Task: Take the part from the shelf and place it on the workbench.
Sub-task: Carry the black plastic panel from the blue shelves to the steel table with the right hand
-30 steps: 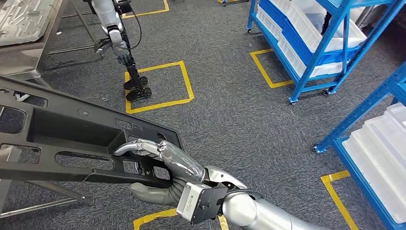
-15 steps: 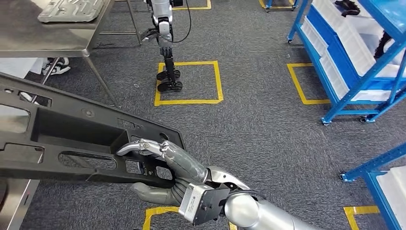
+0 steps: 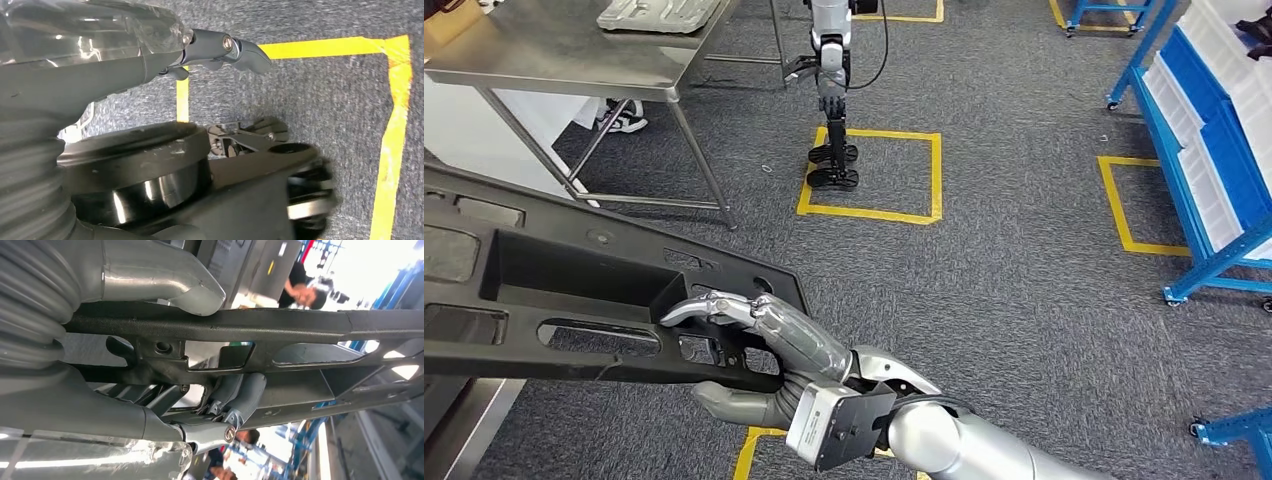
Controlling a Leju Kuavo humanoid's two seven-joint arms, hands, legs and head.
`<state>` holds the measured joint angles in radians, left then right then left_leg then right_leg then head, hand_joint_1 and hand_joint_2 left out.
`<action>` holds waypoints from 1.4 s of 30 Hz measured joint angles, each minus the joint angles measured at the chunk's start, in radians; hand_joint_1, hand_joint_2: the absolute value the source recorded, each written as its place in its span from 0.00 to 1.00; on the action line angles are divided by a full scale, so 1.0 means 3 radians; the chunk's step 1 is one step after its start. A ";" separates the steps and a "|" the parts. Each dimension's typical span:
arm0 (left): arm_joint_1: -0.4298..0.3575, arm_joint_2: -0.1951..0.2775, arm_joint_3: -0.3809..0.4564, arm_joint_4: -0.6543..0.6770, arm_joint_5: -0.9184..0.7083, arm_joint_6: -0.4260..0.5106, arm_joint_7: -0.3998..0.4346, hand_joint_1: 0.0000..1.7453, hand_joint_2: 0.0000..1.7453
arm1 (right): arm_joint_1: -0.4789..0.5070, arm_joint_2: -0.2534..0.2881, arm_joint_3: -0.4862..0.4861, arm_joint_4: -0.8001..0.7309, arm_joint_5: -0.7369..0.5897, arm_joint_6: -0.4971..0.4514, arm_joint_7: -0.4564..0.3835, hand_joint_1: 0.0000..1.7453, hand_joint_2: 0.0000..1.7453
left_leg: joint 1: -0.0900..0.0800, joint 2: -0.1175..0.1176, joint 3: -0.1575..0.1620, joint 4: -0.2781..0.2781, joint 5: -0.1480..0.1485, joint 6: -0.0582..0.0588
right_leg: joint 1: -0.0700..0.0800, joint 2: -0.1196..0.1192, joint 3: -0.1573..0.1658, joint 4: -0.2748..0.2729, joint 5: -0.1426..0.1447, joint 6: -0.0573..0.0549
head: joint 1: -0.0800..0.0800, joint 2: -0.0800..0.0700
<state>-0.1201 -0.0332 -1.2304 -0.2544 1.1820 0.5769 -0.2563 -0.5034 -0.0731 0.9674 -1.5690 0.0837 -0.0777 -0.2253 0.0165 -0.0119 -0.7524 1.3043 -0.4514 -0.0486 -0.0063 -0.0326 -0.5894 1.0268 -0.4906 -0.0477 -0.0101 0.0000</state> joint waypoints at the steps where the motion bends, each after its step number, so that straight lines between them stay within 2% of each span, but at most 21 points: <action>1: 0.0003 0.0000 0.0000 0.0000 0.0000 0.0000 0.0003 0.00 1.00 | 0.0000 -0.0001 0.0002 0.0000 0.0001 0.0000 0.0003 1.00 1.00 | 0.0006 0.0011 -0.0001 0.0004 0.0033 -0.0004 | 0.0001 -0.0048 0.0005 0.0000 -0.0008 0.0001 | -0.0007 0.0000; 4: 0.0006 0.0001 0.0000 0.0000 0.0001 0.0000 0.0011 0.00 1.00 | -0.0001 -0.0001 0.0004 0.0000 0.0001 0.0000 0.0006 1.00 1.00 | -0.0005 0.0166 0.0305 -0.0573 0.0320 0.0010 | 0.0010 -0.0171 0.0043 0.0002 -0.0040 0.0022 | -0.0042 0.0000; 6: 0.0001 0.0000 0.0000 0.0000 0.0001 0.0000 0.0017 0.00 1.00 | -0.0003 -0.0001 0.0006 0.0000 0.0001 0.0000 0.0008 1.00 1.00 | -0.0035 0.0278 0.0443 -0.0864 0.0402 0.0042 | 0.0027 -0.0238 0.0066 0.0006 -0.0063 0.0051 | -0.0056 0.0000; 9: 0.0008 0.0002 0.0000 0.0000 0.0005 0.0000 0.0036 0.00 1.00 | -0.0007 0.0000 0.0010 -0.0001 0.0002 0.0001 0.0012 1.00 1.00 | -0.0045 0.0197 0.0443 -0.0915 0.0404 0.0096 | 0.0028 -0.0314 0.0091 0.0009 -0.0095 0.0097 | -0.0042 0.0000; 11: 0.0010 0.0003 0.0000 0.0000 0.0007 0.0000 0.0044 0.00 1.00 | -0.0013 0.0002 0.0013 -0.0005 0.0002 0.0001 0.0013 1.00 1.00 | -0.0028 0.0115 0.0460 -0.0946 0.0423 0.0138 | 0.0014 -0.0182 0.0053 0.0142 -0.0193 0.0125 | -0.0024 0.0000; 13: 0.0001 0.0003 0.0000 0.0000 0.0006 -0.0003 0.0046 0.00 1.00 | -0.0009 -0.0004 0.0015 -0.0009 0.0002 0.0000 0.0014 1.00 1.00 | -0.0022 0.0032 0.0468 -0.0958 0.0432 0.0167 | 0.0000 0.0021 -0.0130 0.0532 -0.0381 0.0139 | 0.0019 0.0000; 15: -0.0003 0.0003 0.0000 0.0000 0.0007 -0.0005 0.0047 0.00 1.00 | 0.0005 -0.0017 0.0020 -0.0009 0.0002 0.0000 0.0018 1.00 1.00 | -0.0027 -0.0061 0.0467 -0.0952 0.0430 0.0177 | -0.0006 0.0090 -0.0342 0.0911 -0.0494 0.0145 | 0.0058 0.0000; 16: -0.0001 0.0003 0.0000 0.0000 0.0007 -0.0005 0.0048 0.00 1.00 | 0.0009 -0.0023 0.0023 -0.0009 0.0002 0.0001 0.0018 1.00 1.00 | -0.0027 -0.0111 0.0468 -0.0947 0.0428 0.0177 | -0.0009 0.0099 -0.0385 0.0950 -0.0460 0.0146 | 0.0068 0.0000; 18: 0.0000 0.0003 0.0000 0.0000 0.0008 -0.0006 0.0049 0.00 1.00 | 0.0012 -0.0028 0.0025 -0.0009 0.0002 0.0001 0.0019 1.00 1.00 | -0.0022 -0.0213 0.0474 -0.0931 0.0418 0.0164 | -0.0021 0.0140 -0.0293 0.0661 -0.0227 0.0146 | 0.0088 0.0000; 20: -0.0004 0.0003 0.0000 0.0000 0.0007 -0.0007 0.0050 0.00 1.00 | 0.0011 -0.0030 0.0027 -0.0010 0.0002 0.0001 0.0018 1.00 1.00 | -0.0015 -0.0303 0.0456 -0.0899 0.0401 0.0133 | -0.0047 0.0311 -0.0133 0.0248 -0.0035 0.0144 | 0.0109 0.0000; 22: -0.0006 0.0003 0.0000 0.0000 0.0007 -0.0007 0.0051 0.00 1.00 | 0.0012 -0.0032 0.0029 -0.0011 0.0003 0.0000 0.0018 1.00 1.00 | -0.0005 -0.0376 0.0423 -0.0879 0.0398 0.0092 | -0.0056 0.0423 -0.0078 0.0092 -0.0006 0.0135 | 0.0112 0.0000; 24: -0.0001 0.0003 0.0000 0.0000 0.0007 -0.0007 0.0053 0.00 1.00 | 0.0011 -0.0031 0.0030 -0.0011 0.0003 0.0000 0.0018 1.00 1.00 | 0.0013 -0.0439 0.0407 -0.0883 0.0405 0.0048 | -0.0043 0.0357 -0.0067 0.0071 -0.0003 0.0103 | 0.0105 0.0000; 25: 0.0003 0.0004 -0.0001 0.0000 0.0007 -0.0007 0.0053 0.00 1.00 | 0.0007 -0.0028 0.0030 -0.0012 0.0004 0.0001 0.0018 1.00 1.00 | 0.0014 -0.0403 0.0399 -0.0858 0.0388 0.0029 | -0.0041 0.0312 -0.0054 0.0058 0.0001 0.0084 | 0.0099 0.0000; 28: 0.0001 0.0005 -0.0002 0.0000 0.0008 -0.0007 0.0054 0.00 1.00 | -0.0008 -0.0024 0.0031 -0.0015 0.0003 0.0001 0.0015 1.00 1.00 | -0.0004 -0.0113 0.0230 -0.0465 0.0174 -0.0010 | -0.0035 0.0152 -0.0020 0.0028 -0.0002 0.0040 | 0.0028 0.0000; 31: 0.0001 0.0005 -0.0002 0.0000 0.0011 -0.0007 0.0074 0.00 1.00 | -0.0002 -0.0027 0.0032 -0.0015 0.0003 0.0001 0.0016 1.00 1.00 | 0.0005 -0.0002 0.0014 -0.0027 0.0022 -0.0025 | -0.0012 -0.0021 -0.0006 0.0029 -0.0026 0.0014 | -0.0013 0.0000; 33: 0.0005 0.0005 -0.0002 0.0000 0.0014 -0.0007 0.0092 0.00 1.00 | -0.0003 -0.0026 0.0033 -0.0015 0.0004 0.0002 0.0016 1.00 1.00 | 0.0002 0.0040 0.0128 -0.0235 0.0173 -0.0014 | -0.0008 -0.0120 0.0010 0.0029 -0.0043 0.0015 | -0.0027 0.0000; 35: 0.0003 0.0005 -0.0002 0.0000 0.0023 -0.0007 0.0107 0.00 1.00 | -0.0008 -0.0026 0.0033 -0.0015 0.0003 0.0002 0.0016 1.00 1.00 | -0.0028 0.0194 0.0346 -0.0650 0.0345 0.0018 | 0.0004 -0.0201 0.0033 0.0033 -0.0065 0.0032 | -0.0055 0.0000; 37: -0.0003 0.0005 -0.0002 0.0000 0.0036 -0.0009 0.0124 0.00 1.00 | -0.0012 -0.0027 0.0033 -0.0015 0.0004 0.0005 0.0018 1.00 1.00 | -0.0063 0.0302 0.0439 -0.0865 0.0393 0.0057 | 0.0019 -0.0277 0.0055 0.0033 -0.0085 0.0059 | -0.0069 0.0000; 39: 0.0004 0.0006 -0.0001 0.0001 0.0048 -0.0010 0.0149 0.00 1.00 | -0.0022 -0.0021 0.0034 -0.0016 0.0005 0.0014 0.0021 1.00 1.00 | -0.0069 0.0239 0.0439 -0.0897 0.0392 0.0093 | 0.0023 -0.0350 0.0079 0.0022 -0.0102 0.0091 | -0.0063 0.0000; 40: 0.0010 0.0006 -0.0001 0.0002 0.0053 -0.0010 0.0161 0.00 1.00 | -0.0030 -0.0016 0.0035 -0.0016 0.0007 0.0021 0.0023 1.00 1.00 | -0.0061 0.0196 0.0448 -0.0914 0.0399 0.0110 | 0.0016 -0.0321 0.0089 0.0033 -0.0119 0.0110 | -0.0059 0.0000; 42: 0.0008 0.0005 -0.0001 0.0003 0.0063 -0.0010 0.0180 0.00 1.00 | -0.0046 -0.0008 0.0037 -0.0017 0.0010 0.0030 0.0021 1.00 1.00 | -0.0037 0.0111 0.0474 -0.0951 0.0420 0.0145 | 0.0001 -0.0134 0.0022 0.0211 -0.0232 0.0139 | -0.0039 0.0000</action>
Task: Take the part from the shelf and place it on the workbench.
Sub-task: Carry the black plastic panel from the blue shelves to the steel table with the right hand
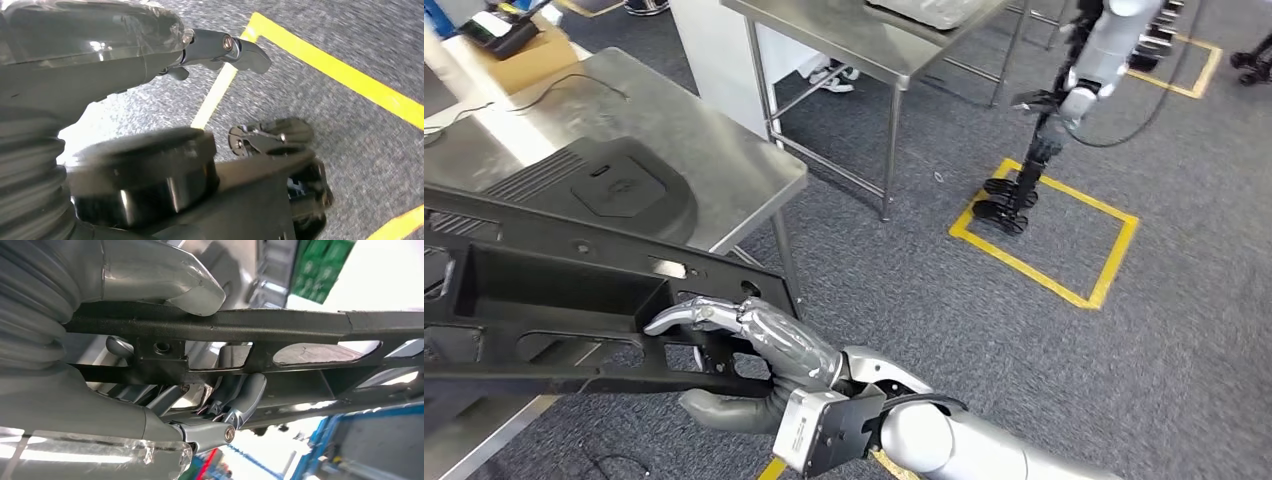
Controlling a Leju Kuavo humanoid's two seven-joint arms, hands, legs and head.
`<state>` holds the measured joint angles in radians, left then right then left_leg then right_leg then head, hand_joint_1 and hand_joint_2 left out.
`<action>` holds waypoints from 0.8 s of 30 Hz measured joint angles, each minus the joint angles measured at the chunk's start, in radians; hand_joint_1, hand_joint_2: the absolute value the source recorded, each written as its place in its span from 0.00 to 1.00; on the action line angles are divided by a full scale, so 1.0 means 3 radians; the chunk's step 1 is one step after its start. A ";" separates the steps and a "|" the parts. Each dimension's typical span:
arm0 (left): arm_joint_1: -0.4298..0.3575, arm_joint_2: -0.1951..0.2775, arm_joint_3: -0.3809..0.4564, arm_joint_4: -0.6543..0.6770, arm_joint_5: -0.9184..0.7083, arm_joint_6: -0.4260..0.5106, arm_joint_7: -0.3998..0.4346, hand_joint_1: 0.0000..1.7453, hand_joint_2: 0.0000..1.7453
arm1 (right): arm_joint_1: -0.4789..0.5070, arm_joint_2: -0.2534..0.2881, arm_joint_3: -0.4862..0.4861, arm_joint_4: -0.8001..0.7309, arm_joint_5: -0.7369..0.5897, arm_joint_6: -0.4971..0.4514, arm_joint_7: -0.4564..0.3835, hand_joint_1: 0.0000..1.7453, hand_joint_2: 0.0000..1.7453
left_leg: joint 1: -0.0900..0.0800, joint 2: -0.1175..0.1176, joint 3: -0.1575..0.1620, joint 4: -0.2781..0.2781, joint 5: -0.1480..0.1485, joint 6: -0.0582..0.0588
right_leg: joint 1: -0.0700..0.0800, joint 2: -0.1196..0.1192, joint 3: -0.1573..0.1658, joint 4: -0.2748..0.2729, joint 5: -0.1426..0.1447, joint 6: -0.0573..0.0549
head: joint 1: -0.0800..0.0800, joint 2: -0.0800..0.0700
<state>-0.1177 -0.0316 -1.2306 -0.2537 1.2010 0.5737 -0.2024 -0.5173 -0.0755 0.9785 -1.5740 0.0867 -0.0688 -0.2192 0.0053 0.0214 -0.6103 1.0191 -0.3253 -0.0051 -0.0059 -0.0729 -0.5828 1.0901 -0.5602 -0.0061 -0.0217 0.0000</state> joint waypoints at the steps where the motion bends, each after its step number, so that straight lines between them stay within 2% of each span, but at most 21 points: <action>1: -0.0005 0.0000 0.0000 0.0000 0.0003 0.0000 0.0007 0.00 1.00 | -0.0001 -0.0001 0.0001 0.0001 0.0001 0.0003 0.0001 1.00 1.00 | 0.0003 -0.0044 0.0004 -0.0006 0.0004 0.0011 | -0.0009 0.0116 -0.0090 0.0187 -0.0091 0.0006 | 0.0022 0.0000; 2: -0.0010 0.0000 0.0001 0.0000 0.0005 0.0000 0.0013 0.00 1.00 | 0.0000 -0.0004 0.0002 0.0002 0.0003 0.0007 0.0002 1.00 1.00 | 0.0004 -0.0090 0.0004 -0.0005 0.0005 0.0021 | -0.0012 0.0185 -0.0208 0.0405 -0.0182 0.0010 | 0.0045 0.0000; 3: -0.0012 0.0000 0.0001 0.0000 0.0005 -0.0001 0.0019 0.00 1.00 | 0.0004 -0.0009 0.0004 0.0005 0.0004 0.0011 0.0005 1.00 1.00 | 0.0004 -0.0139 0.0005 -0.0003 0.0004 0.0026 | -0.0013 0.0213 -0.0316 0.0593 -0.0237 0.0013 | 0.0066 0.0000; 4: -0.0010 0.0000 0.0001 0.0001 0.0006 -0.0001 0.0024 0.00 1.00 | 0.0007 -0.0013 0.0006 0.0007 0.0005 0.0015 0.0008 1.00 1.00 | 0.0004 -0.0190 0.0006 0.0000 0.0001 0.0027 | -0.0014 0.0225 -0.0387 0.0692 -0.0232 0.0016 | 0.0082 0.0000; 5: -0.0008 0.0000 0.0001 0.0001 0.0006 -0.0001 0.0029 0.00 1.00 | 0.0005 -0.0016 0.0009 0.0009 0.0006 0.0019 0.0008 1.00 1.00 | 0.0004 -0.0241 0.0007 0.0005 -0.0001 0.0025 | -0.0017 0.0231 -0.0402 0.0669 -0.0164 0.0017 | 0.0095 0.0000; 6: -0.0007 0.0000 0.0001 0.0001 0.0007 -0.0002 0.0034 0.00 1.00 | 0.0003 -0.0017 0.0010 0.0010 0.0006 0.0021 0.0008 1.00 1.00 | 0.0007 -0.0294 0.0010 0.0013 -0.0006 0.0020 | -0.0021 0.0248 -0.0360 0.0527 -0.0042 0.0016 | 0.0106 0.0000; 7: -0.0007 0.0000 0.0001 0.0001 0.0007 -0.0002 0.0037 0.00 1.00 | 0.0000 -0.0017 0.0011 0.0010 0.0006 0.0022 0.0007 1.00 1.00 | 0.0012 -0.0344 0.0008 0.0024 -0.0015 0.0010 | -0.0030 0.0304 -0.0283 0.0309 0.0092 0.0014 | 0.0117 0.0000; 9: -0.0012 0.0000 0.0001 0.0001 0.0008 -0.0003 0.0040 0.00 1.00 | -0.0002 -0.0018 0.0013 0.0012 0.0005 0.0023 0.0007 1.00 1.00 | 0.0016 -0.0430 -0.0013 0.0054 -0.0032 -0.0021 | -0.0050 0.0458 -0.0148 -0.0042 0.0239 0.0006 | 0.0134 0.0000; 10: -0.0012 0.0000 0.0001 0.0001 0.0009 -0.0005 0.0041 0.00 1.00 | -0.0001 -0.0019 0.0014 0.0013 0.0004 0.0024 0.0006 1.00 1.00 | 0.0022 -0.0465 -0.0028 0.0063 -0.0035 -0.0041 | -0.0054 0.0511 -0.0120 -0.0116 0.0248 0.0000 | 0.0135 0.0000; 11: -0.0009 0.0000 0.0001 0.0001 0.0010 -0.0009 0.0041 0.00 1.00 | -0.0001 -0.0020 0.0015 0.0014 0.0003 0.0024 0.0005 1.00 1.00 | 0.0029 -0.0501 -0.0041 0.0064 -0.0032 -0.0063 | -0.0049 0.0515 -0.0113 -0.0127 0.0235 -0.0012 | 0.0135 0.0000; 12: -0.0004 0.0000 0.0001 0.0002 0.0011 -0.0013 0.0043 0.00 1.00 | 0.0000 -0.0018 0.0016 0.0014 0.0002 0.0024 0.0003 1.00 1.00 | 0.0037 -0.0538 -0.0048 0.0060 -0.0029 -0.0085 | -0.0045 0.0481 -0.0108 -0.0137 0.0238 -0.0028 | 0.0134 0.0000; 13: 0.0001 0.0001 0.0001 0.0003 0.0012 -0.0017 0.0045 0.00 1.00 | -0.0002 -0.0015 0.0017 0.0014 0.0001 0.0024 0.0001 1.00 1.00 | 0.0041 -0.0534 -0.0050 0.0068 -0.0034 -0.0105 | -0.0043 0.0439 -0.0097 -0.0151 0.0241 -0.0045 | 0.0135 0.0000; 14: 0.0003 0.0003 0.0001 0.0004 0.0013 -0.0022 0.0047 0.00 1.00 | -0.0003 -0.0011 0.0018 0.0014 0.0001 0.0024 -0.0002 1.00 1.00 | 0.0036 -0.0475 -0.0066 0.0111 -0.0061 -0.0124 | -0.0046 0.0396 -0.0083 -0.0166 0.0243 -0.0065 | 0.0121 0.0000; 15: 0.0002 0.0004 0.0001 0.0006 0.0014 -0.0025 0.0049 0.00 1.00 | -0.0004 -0.0007 0.0019 0.0013 0.0000 0.0024 -0.0006 1.00 1.00 | 0.0029 -0.0382 -0.0110 0.0213 -0.0120 -0.0139 | -0.0051 0.0347 -0.0068 -0.0182 0.0244 -0.0082 | 0.0097 0.0000; 17: -0.0004 0.0006 0.0001 0.0008 0.0016 -0.0030 0.0050 0.00 1.00 | 0.0003 -0.0006 0.0020 0.0014 0.0000 0.0024 -0.0012 1.00 1.00 | 0.0025 -0.0178 -0.0289 0.0584 -0.0303 -0.0164 | -0.0043 0.0245 -0.0047 -0.0190 0.0229 -0.0112 | 0.0041 0.0000; 18: -0.0006 0.0006 0.0002 0.0008 0.0016 -0.0033 0.0050 0.00 1.00 | 0.0009 -0.0007 0.0022 0.0015 0.0000 0.0024 -0.0013 1.00 1.00 | 0.0033 -0.0134 -0.0392 0.0786 -0.0381 -0.0173 | -0.0036 0.0191 -0.0039 -0.0190 0.0220 -0.0123 | 0.0025 0.0000; 19: -0.0007 0.0006 0.0002 0.0008 0.0016 -0.0036 0.0051 0.00 1.00 | 0.0015 -0.0008 0.0024 0.0017 0.0000 0.0024 -0.0013 1.00 1.00 | 0.0040 -0.0112 -0.0458 0.0915 -0.0410 -0.0180 | -0.0030 0.0139 -0.0031 -0.0190 0.0209 -0.0129 | 0.0017 0.0000; 20: -0.0008 0.0006 0.0002 0.0008 0.0016 -0.0040 0.0052 0.00 1.00 | 0.0019 -0.0009 0.0026 0.0017 0.0000 0.0024 -0.0013 1.00 1.00 | 0.0045 -0.0097 -0.0469 0.0937 -0.0382 -0.0183 | -0.0027 0.0089 -0.0022 -0.0190 0.0199 -0.0131 | 0.0010 0.0000; 21: -0.0007 0.0006 0.0002 0.0009 0.0017 -0.0046 0.0058 0.00 1.00 | 0.0021 -0.0008 0.0028 0.0018 0.0000 0.0024 -0.0013 1.00 1.00 | 0.0047 -0.0078 -0.0409 0.0825 -0.0296 -0.0181 | -0.0025 0.0045 -0.0007 -0.0190 0.0187 -0.0128 | 0.0000 0.0000; 22: -0.0004 0.0006 0.0002 0.0010 0.0017 -0.0050 0.0066 0.00 1.00 | 0.0021 -0.0008 0.0030 0.0018 0.0000 0.0024 -0.0013 1.00 1.00 | 0.0045 -0.0036 -0.0295 0.0613 -0.0179 -0.0173 | -0.0024 0.0004 0.0012 -0.0190 0.0174 -0.0122 | -0.0013 0.0000; 24: -0.0001 0.0007 0.0001 0.0011 0.0017 -0.0058 0.0081 0.00 1.00 | 0.0020 -0.0006 0.0031 0.0018 0.0000 0.0024 -0.0014 1.00 1.00 | 0.0020 0.0109 -0.0090 0.0201 -0.0027 -0.0139 | -0.0011 -0.0065 0.0045 -0.0188 0.0147 -0.0097 | -0.0043 0.0000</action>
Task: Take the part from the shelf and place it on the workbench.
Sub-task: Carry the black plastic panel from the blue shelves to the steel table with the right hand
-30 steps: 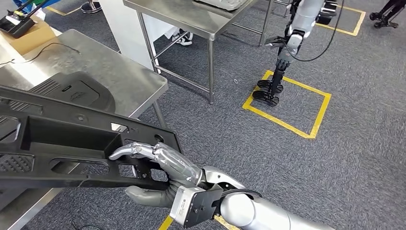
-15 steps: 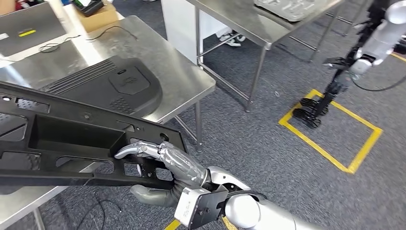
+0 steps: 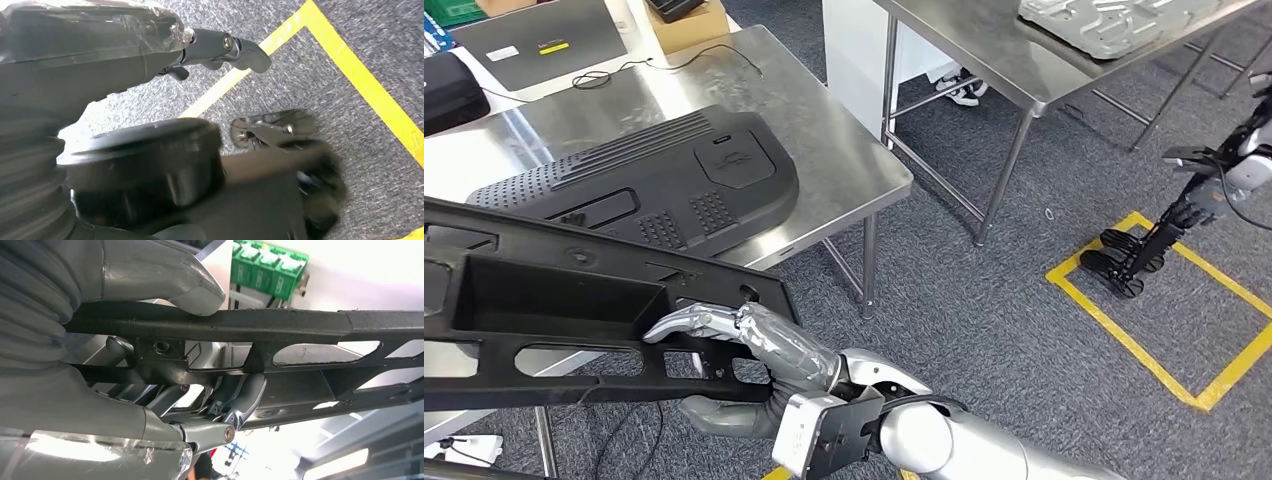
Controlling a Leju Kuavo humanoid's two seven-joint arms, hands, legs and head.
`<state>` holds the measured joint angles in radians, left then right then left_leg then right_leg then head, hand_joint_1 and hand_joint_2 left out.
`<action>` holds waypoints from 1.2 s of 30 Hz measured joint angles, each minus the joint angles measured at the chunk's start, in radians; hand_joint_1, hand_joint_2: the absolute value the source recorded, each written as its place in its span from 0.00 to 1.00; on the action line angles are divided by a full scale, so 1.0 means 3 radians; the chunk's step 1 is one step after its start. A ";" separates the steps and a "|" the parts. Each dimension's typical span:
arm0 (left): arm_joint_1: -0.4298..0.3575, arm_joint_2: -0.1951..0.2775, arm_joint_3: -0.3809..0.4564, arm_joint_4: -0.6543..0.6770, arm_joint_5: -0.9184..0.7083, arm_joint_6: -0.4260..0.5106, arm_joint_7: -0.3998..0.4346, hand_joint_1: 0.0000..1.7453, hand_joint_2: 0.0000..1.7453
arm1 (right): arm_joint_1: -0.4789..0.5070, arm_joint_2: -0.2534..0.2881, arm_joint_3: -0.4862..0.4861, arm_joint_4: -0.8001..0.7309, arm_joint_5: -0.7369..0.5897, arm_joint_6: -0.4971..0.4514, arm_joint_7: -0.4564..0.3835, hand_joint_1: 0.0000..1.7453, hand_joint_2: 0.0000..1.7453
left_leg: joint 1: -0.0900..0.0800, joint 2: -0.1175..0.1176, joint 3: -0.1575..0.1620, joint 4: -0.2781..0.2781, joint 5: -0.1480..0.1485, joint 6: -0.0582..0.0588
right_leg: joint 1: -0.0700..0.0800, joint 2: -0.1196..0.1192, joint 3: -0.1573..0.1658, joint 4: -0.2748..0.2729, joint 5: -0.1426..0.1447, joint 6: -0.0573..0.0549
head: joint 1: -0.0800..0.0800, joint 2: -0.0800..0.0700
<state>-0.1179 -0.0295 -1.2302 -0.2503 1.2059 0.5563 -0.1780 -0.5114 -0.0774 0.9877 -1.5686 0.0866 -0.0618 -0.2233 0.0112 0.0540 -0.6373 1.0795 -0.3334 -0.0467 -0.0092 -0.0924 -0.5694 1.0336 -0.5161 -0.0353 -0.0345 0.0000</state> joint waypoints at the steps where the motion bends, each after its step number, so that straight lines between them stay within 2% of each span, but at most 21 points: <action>1: 0.0001 0.0000 0.0000 0.0000 -0.0001 -0.0002 0.0003 0.00 1.00 | -0.0001 0.0000 0.0001 0.0000 0.0000 0.0000 0.0000 1.00 1.00 | -0.0014 0.0044 0.0045 -0.0108 0.0025 0.0020 | 0.0006 -0.0029 0.0010 0.0000 -0.0010 0.0016 | -0.0005 0.0000; 2: 0.0002 0.0000 0.0000 0.0001 -0.0001 -0.0004 0.0006 0.00 1.00 | -0.0001 0.0000 0.0003 0.0000 0.0000 0.0000 -0.0001 1.00 1.00 | -0.0028 0.0055 0.0047 -0.0140 0.0018 0.0038 | 0.0012 -0.0059 0.0017 -0.0001 -0.0019 0.0034 | -0.0005 0.0000; 4: 0.0007 0.0001 0.0000 0.0003 0.0000 -0.0008 0.0016 0.00 1.00 | -0.0006 0.0003 0.0005 0.0000 0.0000 0.0000 -0.0001 1.00 1.00 | -0.0026 -0.0023 0.0043 -0.0155 0.0024 0.0072 | 0.0010 -0.0104 0.0037 -0.0003 -0.0038 0.0071 | 0.0006 0.0000; 6: 0.0009 0.0001 0.0000 0.0004 0.0001 -0.0015 0.0030 0.00 1.00 | -0.0012 0.0007 0.0006 0.0000 0.0000 0.0000 -0.0004 1.00 1.00 | -0.0009 -0.0101 0.0066 -0.0188 0.0039 0.0111 | -0.0003 0.0016 0.0016 0.0100 -0.0120 0.0104 | 0.0021 0.0000; 8: 0.0000 0.0001 0.0001 0.0004 0.0004 -0.0028 0.0043 0.00 1.00 | -0.0008 0.0005 0.0007 0.0001 0.0000 -0.0001 -0.0006 1.00 1.00 | -0.0001 -0.0182 0.0081 -0.0204 0.0048 0.0141 | -0.0015 0.0216 -0.0154 0.0459 -0.0304 0.0114 | 0.0062 0.0000; 10: -0.0004 0.0000 0.0001 0.0004 0.0008 -0.0045 0.0059 0.00 1.00 | 0.0014 -0.0005 0.0010 0.0001 0.0001 0.0000 -0.0005 1.00 1.00 | -0.0004 -0.0276 0.0081 -0.0202 0.0046 0.0153 | -0.0014 0.0288 -0.0378 0.0852 -0.0427 0.0113 | 0.0109 0.0000; 11: -0.0002 0.0001 0.0001 0.0004 0.0010 -0.0054 0.0069 0.00 1.00 | 0.0024 -0.0010 0.0012 0.0001 0.0002 0.0000 -0.0005 1.00 1.00 | -0.0005 -0.0325 0.0082 -0.0198 0.0044 0.0154 | -0.0014 0.0297 -0.0433 0.0914 -0.0399 0.0112 | 0.0126 0.0000; 13: 0.0000 0.0001 0.0001 0.0004 0.0008 -0.0068 0.0080 0.00 1.00 | 0.0032 -0.0014 0.0014 0.0001 0.0004 0.0000 -0.0008 1.00 1.00 | -0.0004 -0.0427 0.0087 -0.0186 0.0036 0.0146 | -0.0017 0.0330 -0.0364 0.0659 -0.0171 0.0103 | 0.0149 0.0000; 15: -0.0003 0.0000 0.0001 0.0004 0.0003 -0.0075 0.0084 0.00 1.00 | 0.0032 -0.0016 0.0014 0.0001 0.0009 0.0000 -0.0013 1.00 1.00 | -0.0001 -0.0517 0.0079 -0.0162 0.0019 0.0122 | -0.0031 0.0475 -0.0206 0.0239 0.0035 0.0087 | 0.0172 0.0000; 17: -0.0004 0.0001 0.0001 0.0004 -0.0001 -0.0075 0.0085 0.00 1.00 | 0.0035 -0.0019 0.0014 0.0001 0.0012 0.0000 -0.0016 1.00 1.00 | 0.0007 -0.0589 0.0056 -0.0148 0.0013 0.0083 | -0.0033 0.0574 -0.0139 0.0059 0.0077 0.0073 | 0.0180 0.0000; 19: 0.0002 0.0003 0.0001 0.0005 -0.0002 -0.0075 0.0086 0.00 1.00 | 0.0036 -0.0017 0.0014 0.0001 0.0014 0.0001 -0.0017 1.00 1.00 | 0.0021 -0.0648 0.0042 -0.0153 0.0017 0.0037 | -0.0027 0.0514 -0.0128 0.0039 0.0078 0.0043 | 0.0180 0.0000; 21: 0.0006 0.0005 0.0001 0.0008 -0.0003 -0.0073 0.0086 0.00 1.00 | 0.0033 -0.0010 0.0014 0.0000 0.0015 0.0001 -0.0019 1.00 1.00 | 0.0013 -0.0540 0.0008 -0.0064 -0.0039 -0.0005 | -0.0037 0.0427 -0.0101 0.0009 0.0084 0.0005 | 0.0156 0.0000; 23: -0.0002 0.0006 0.0001 0.0009 -0.0002 -0.0073 0.0086 0.00 1.00 | 0.0032 -0.0007 0.0014 -0.0001 0.0015 0.0001 -0.0022 1.00 1.00 | 0.0006 -0.0325 -0.0137 0.0260 -0.0214 -0.0039 | -0.0034 0.0330 -0.0077 -0.0007 0.0075 -0.0026 | 0.0100 0.0000; 24: -0.0007 0.0007 0.0002 0.0009 -0.0002 -0.0073 0.0086 0.00 1.00 | 0.0035 -0.0008 0.0014 -0.0001 0.0015 0.0001 -0.0024 1.00 1.00 | 0.0012 -0.0258 -0.0246 0.0482 -0.0317 -0.0054 | -0.0027 0.0277 -0.0069 -0.0007 0.0065 -0.0039 | 0.0072 0.0000; 26: -0.0012 0.0007 0.0003 0.0009 -0.0003 -0.0073 0.0086 0.00 1.00 | 0.0043 -0.0011 0.0015 0.0000 0.0016 0.0004 -0.0024 1.00 1.00 | 0.0025 -0.0209 -0.0382 0.0766 -0.0400 -0.0068 | -0.0014 0.0172 -0.0054 -0.0007 0.0045 -0.0049 | 0.0052 0.0000; 27: -0.0013 0.0007 0.0003 0.0009 -0.0003 -0.0073 0.0085 0.00 1.00 | 0.0045 -0.0011 0.0015 0.0000 0.0016 0.0005 -0.0024 1.00 1.00 | 0.0028 -0.0196 -0.0361 0.0736 -0.0351 -0.0068 | -0.0010 0.0124 -0.0043 -0.0006 0.0035 -0.0047 | 0.0043 0.0000; 28: -0.0012 0.0007 0.0003 0.0009 -0.0003 -0.0073 0.0086 0.00 1.00 | 0.0045 -0.0010 0.0015 0.0000 0.0016 0.0006 -0.0024 1.00 1.00 | 0.0028 -0.0173 -0.0274 0.0579 -0.0253 -0.0063 | -0.0008 0.0082 -0.0027 -0.0006 0.0023 -0.0043 | 0.0032 0.0000; 30: -0.0005 0.0007 0.0002 0.0010 -0.0002 -0.0072 0.0090 0.00 1.00 | 0.0044 -0.0010 0.0015 0.0000 0.0015 0.0006 -0.0024 1.00 1.00 | 0.0001 -0.0034 -0.0031 0.0117 -0.0050 -0.0027 | 0.0003 0.0010 0.0008 -0.0004 -0.0005 -0.0024 | 0.0002 0.0000; 32: -0.0001 0.0007 0.0002 0.0010 -0.0002 -0.0072 0.0092 0.00 1.00 | 0.0043 -0.0010 0.0015 0.0000 0.0016 0.0006 -0.0024 1.00 1.00 | -0.0031 0.0061 0.0074 -0.0130 0.0019 0.0023 | 0.0022 -0.0055 0.0029 -0.0001 -0.0029 0.0006 | -0.0016 0.0000; 34: 0.0003 0.0007 0.0002 0.0010 -0.0003 -0.0072 0.0093 0.00 1.00 | 0.0041 -0.0008 0.0015 -0.0001 0.0016 0.0006 -0.0024 1.00 1.00 | -0.0037 0.0003 0.0061 -0.0157 0.0015 0.0066 | 0.0032 -0.0126 0.0047 -0.0010 -0.0044 0.0037 | -0.0009 0.0000; 36: 0.0010 0.0007 0.0002 0.0010 -0.0003 -0.0072 0.0095 0.00 1.00 | 0.0037 -0.0005 0.0014 -0.0004 0.0017 0.0006 -0.0025 1.00 1.00 | -0.0017 -0.0077 0.0076 -0.0190 0.0031 0.0107 | 0.0021 -0.0040 0.0044 0.0049 -0.0103 0.0070 | 0.0007 0.0000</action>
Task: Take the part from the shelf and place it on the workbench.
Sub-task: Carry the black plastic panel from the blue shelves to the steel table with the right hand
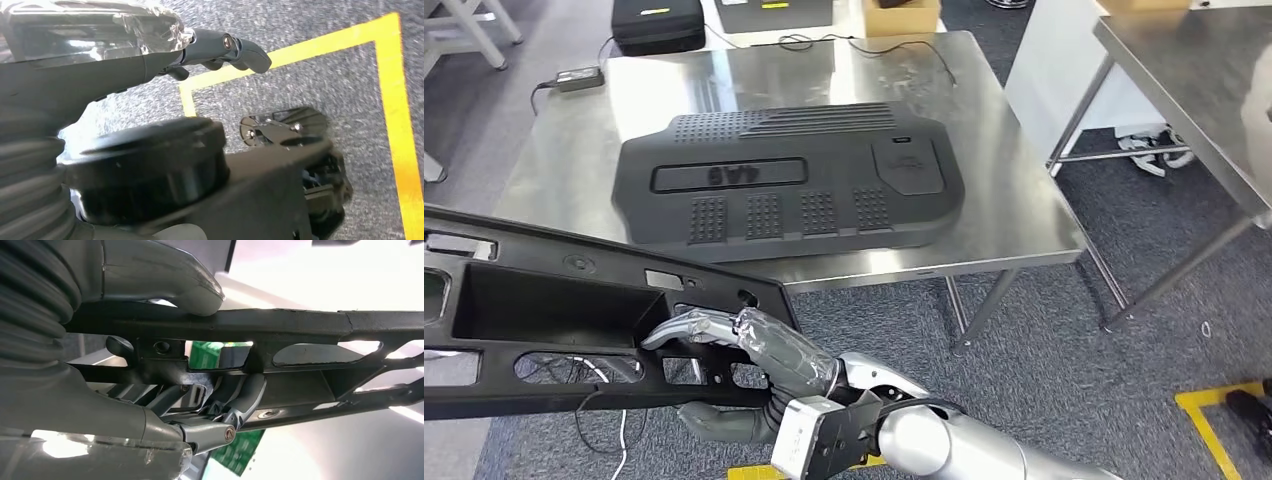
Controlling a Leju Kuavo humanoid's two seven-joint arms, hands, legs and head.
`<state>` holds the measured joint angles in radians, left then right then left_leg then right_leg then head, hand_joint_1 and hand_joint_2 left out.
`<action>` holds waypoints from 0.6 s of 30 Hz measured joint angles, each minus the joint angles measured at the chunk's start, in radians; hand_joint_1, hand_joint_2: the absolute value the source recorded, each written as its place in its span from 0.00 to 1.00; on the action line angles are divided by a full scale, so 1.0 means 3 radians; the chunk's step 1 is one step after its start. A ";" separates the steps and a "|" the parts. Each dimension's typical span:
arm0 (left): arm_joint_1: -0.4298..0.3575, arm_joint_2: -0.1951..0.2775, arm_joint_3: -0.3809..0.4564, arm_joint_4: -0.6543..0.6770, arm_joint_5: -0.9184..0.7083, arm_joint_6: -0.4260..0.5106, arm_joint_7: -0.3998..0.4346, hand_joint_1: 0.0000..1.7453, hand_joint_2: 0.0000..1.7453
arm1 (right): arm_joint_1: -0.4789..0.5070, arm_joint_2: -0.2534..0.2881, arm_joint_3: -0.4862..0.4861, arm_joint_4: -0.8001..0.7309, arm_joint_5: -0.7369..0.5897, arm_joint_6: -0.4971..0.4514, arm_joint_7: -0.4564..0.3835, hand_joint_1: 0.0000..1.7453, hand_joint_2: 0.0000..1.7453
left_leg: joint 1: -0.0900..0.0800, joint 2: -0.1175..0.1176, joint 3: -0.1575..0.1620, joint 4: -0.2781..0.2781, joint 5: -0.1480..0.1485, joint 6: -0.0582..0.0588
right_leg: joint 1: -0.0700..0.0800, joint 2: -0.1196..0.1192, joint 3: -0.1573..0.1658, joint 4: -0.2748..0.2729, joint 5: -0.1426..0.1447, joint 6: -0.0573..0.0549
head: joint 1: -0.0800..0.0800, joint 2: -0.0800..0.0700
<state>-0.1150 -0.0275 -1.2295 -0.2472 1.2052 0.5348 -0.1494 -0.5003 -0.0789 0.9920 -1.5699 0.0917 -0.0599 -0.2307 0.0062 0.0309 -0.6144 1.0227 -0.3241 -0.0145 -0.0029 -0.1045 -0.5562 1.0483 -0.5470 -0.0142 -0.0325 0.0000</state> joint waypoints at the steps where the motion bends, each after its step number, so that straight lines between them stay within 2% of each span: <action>1: -0.0002 0.0000 0.0000 0.0000 0.0000 0.0000 0.0001 0.00 1.00 | -0.0002 0.0001 0.0000 -0.0002 0.0001 0.0000 -0.0001 1.00 1.00 | 0.0013 -0.0040 0.0012 -0.0017 0.0010 0.0019 | -0.0007 0.0100 -0.0048 0.0119 -0.0074 0.0012 | 0.0016 0.0000; 2: -0.0006 0.0000 0.0000 0.0000 0.0000 0.0000 0.0003 0.00 1.00 | 0.0000 -0.0002 -0.0001 -0.0003 0.0002 0.0000 -0.0001 1.00 1.00 | 0.0019 -0.0082 0.0019 -0.0024 0.0016 0.0032 | -0.0018 0.0216 -0.0139 0.0310 -0.0170 0.0019 | 0.0040 0.0000; 3: -0.0011 0.0000 0.0000 0.0000 0.0000 0.0000 0.0003 0.00 1.00 | 0.0002 -0.0005 0.0000 -0.0004 0.0003 0.0001 -0.0001 1.00 1.00 | 0.0020 -0.0124 0.0019 -0.0024 0.0016 0.0042 | -0.0022 0.0290 -0.0260 0.0540 -0.0270 0.0022 | 0.0066 0.0000; 4: -0.0014 0.0000 0.0000 0.0000 0.0000 0.0001 0.0003 0.00 1.00 | 0.0007 -0.0010 0.0000 -0.0004 0.0003 0.0002 0.0001 1.00 1.00 | 0.0019 -0.0166 0.0020 -0.0021 0.0013 0.0047 | -0.0024 0.0323 -0.0378 0.0749 -0.0336 0.0026 | 0.0089 0.0000; 5: -0.0014 0.0000 0.0000 0.0000 0.0000 0.0003 0.0003 0.00 1.00 | 0.0012 -0.0015 0.0001 -0.0003 -0.0002 0.0003 0.0001 1.00 1.00 | 0.0018 -0.0204 0.0021 -0.0016 0.0009 0.0050 | -0.0025 0.0335 -0.0462 0.0875 -0.0343 0.0031 | 0.0107 0.0000; 6: -0.0012 0.0000 0.0000 0.0000 0.0001 0.0005 0.0003 0.00 1.00 | 0.0013 -0.0018 0.0002 -0.0003 -0.0019 0.0005 -0.0006 1.00 1.00 | 0.0018 -0.0240 0.0025 -0.0009 0.0002 0.0050 | -0.0027 0.0339 -0.0490 0.0873 -0.0278 0.0033 | 0.0123 0.0000; 7: -0.0010 0.0000 0.0000 0.0000 0.0001 0.0007 0.0003 0.00 1.00 | 0.0014 -0.0019 0.0002 -0.0003 -0.0047 0.0008 -0.0018 1.00 1.00 | 0.0020 -0.0270 0.0032 0.0000 -0.0009 0.0045 | -0.0030 0.0341 -0.0457 0.0741 -0.0152 0.0032 | 0.0139 0.0000; 8: -0.0009 0.0000 0.0000 0.0000 0.0001 0.0009 0.0003 0.00 1.00 | 0.0014 -0.0020 0.0002 -0.0003 -0.0083 0.0012 -0.0035 1.00 1.00 | 0.0022 -0.0297 0.0040 0.0013 -0.0025 0.0035 | -0.0033 0.0348 -0.0380 0.0515 -0.0001 0.0029 | 0.0158 0.0000; 9: -0.0009 0.0000 0.0000 0.0000 0.0002 0.0010 0.0003 0.00 1.00 | 0.0014 -0.0021 0.0002 -0.0003 -0.0121 0.0018 -0.0054 1.00 1.00 | 0.0019 -0.0317 0.0044 0.0028 -0.0042 0.0019 | -0.0034 0.0365 -0.0298 0.0297 0.0107 0.0022 | 0.0177 0.0000; 10: -0.0010 0.0000 0.0000 0.0000 0.0003 0.0010 0.0003 0.00 1.00 | 0.0014 -0.0020 0.0002 -0.0003 -0.0149 0.0023 -0.0071 1.00 1.00 | 0.0017 -0.0329 0.0041 0.0043 -0.0056 0.0002 | -0.0035 0.0382 -0.0237 0.0133 0.0174 0.0012 | 0.0191 0.0000; 11: -0.0009 0.0000 0.0000 0.0000 0.0005 0.0010 0.0003 0.00 1.00 | 0.0014 -0.0020 0.0001 -0.0002 -0.0167 0.0026 -0.0082 1.00 1.00 | 0.0014 -0.0335 0.0036 0.0054 -0.0066 -0.0016 | -0.0033 0.0398 -0.0206 0.0046 0.0193 0.0000 | 0.0195 0.0000; 13: -0.0007 0.0000 0.0000 0.0000 0.0012 0.0010 0.0003 0.00 1.00 | 0.0014 -0.0020 0.0001 -0.0002 -0.0182 0.0028 -0.0093 1.00 1.00 | 0.0013 -0.0333 0.0027 0.0067 -0.0079 -0.0024 | -0.0029 0.0409 -0.0204 0.0018 0.0186 -0.0017 | 0.0181 0.0000; 16: -0.0006 0.0004 0.0000 0.0001 0.0022 0.0009 0.0004 0.00 1.00 | 0.0013 -0.0016 0.0000 -0.0002 -0.0189 0.0031 -0.0098 1.00 1.00 | 0.0017 -0.0325 0.0043 0.0052 -0.0083 -0.0005 | -0.0039 0.0406 -0.0193 -0.0015 0.0197 -0.0013 | 0.0148 0.0000; 18: -0.0005 0.0009 0.0000 0.0002 0.0024 0.0009 0.0005 0.00 1.00 | 0.0013 -0.0007 -0.0002 -0.0003 -0.0191 0.0032 -0.0099 1.00 1.00 | 0.0019 -0.0312 0.0124 -0.0086 -0.0031 0.0028 | -0.0047 0.0390 -0.0144 -0.0078 0.0221 0.0000 | 0.0113 0.0000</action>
<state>-0.1164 -0.0249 -1.2295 -0.2465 1.2124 0.5375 -0.1479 -0.4964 -0.0810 0.9915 -1.5708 0.0345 -0.0503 -0.2605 0.0120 -0.0625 -0.5773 0.9968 -0.3336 -0.0061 -0.0170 0.0127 -0.5995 1.0250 -0.4807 -0.0141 0.0014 0.0000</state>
